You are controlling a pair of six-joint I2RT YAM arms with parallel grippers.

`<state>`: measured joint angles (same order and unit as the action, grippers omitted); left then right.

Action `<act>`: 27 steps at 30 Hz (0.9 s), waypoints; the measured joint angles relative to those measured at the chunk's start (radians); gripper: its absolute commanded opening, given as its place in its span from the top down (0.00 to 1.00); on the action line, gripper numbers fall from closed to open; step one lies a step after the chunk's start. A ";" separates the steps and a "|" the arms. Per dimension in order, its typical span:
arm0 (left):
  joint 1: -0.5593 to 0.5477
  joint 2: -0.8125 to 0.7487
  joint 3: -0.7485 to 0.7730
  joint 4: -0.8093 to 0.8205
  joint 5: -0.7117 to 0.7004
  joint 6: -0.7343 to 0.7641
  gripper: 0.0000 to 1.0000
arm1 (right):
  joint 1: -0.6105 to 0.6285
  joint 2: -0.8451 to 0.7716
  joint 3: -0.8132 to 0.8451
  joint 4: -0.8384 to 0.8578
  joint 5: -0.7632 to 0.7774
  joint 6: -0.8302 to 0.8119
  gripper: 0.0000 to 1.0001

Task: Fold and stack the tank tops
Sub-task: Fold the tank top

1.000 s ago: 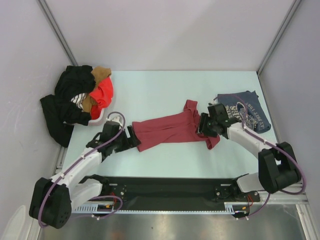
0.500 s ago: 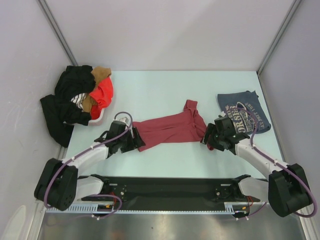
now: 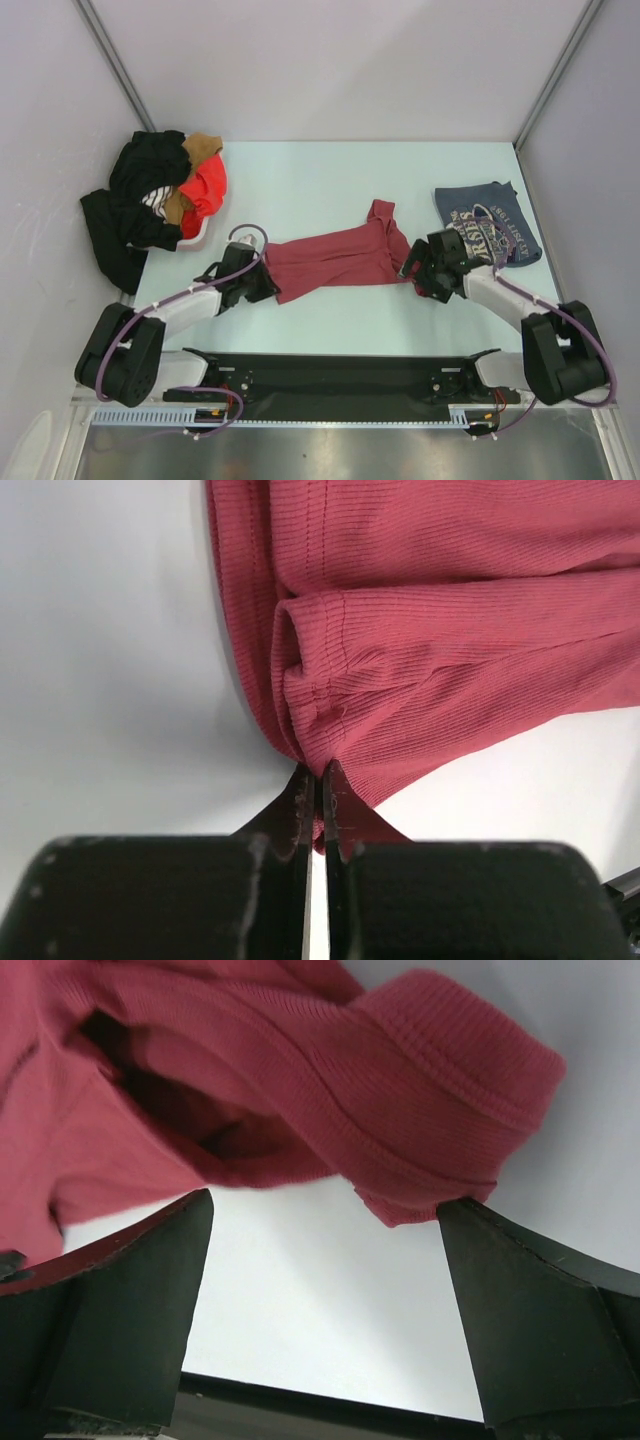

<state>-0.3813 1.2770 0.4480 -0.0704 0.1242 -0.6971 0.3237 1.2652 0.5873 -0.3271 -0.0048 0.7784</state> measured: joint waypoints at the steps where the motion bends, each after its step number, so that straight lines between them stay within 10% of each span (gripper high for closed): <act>1: 0.002 -0.004 -0.006 0.005 0.000 -0.002 0.99 | -0.004 0.021 0.016 0.003 0.001 0.003 0.00; 17: 0.038 -0.101 -0.102 0.061 0.033 -0.003 1.00 | -0.126 0.576 0.732 -0.079 0.271 -0.163 0.00; 27: 0.038 -0.113 -0.105 0.043 0.054 0.007 1.00 | -0.153 0.194 0.425 -0.137 0.143 -0.147 0.00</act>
<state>-0.3435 1.1641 0.3431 -0.0273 0.1783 -0.6903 0.1711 1.4590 1.0126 -0.4641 0.1383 0.6315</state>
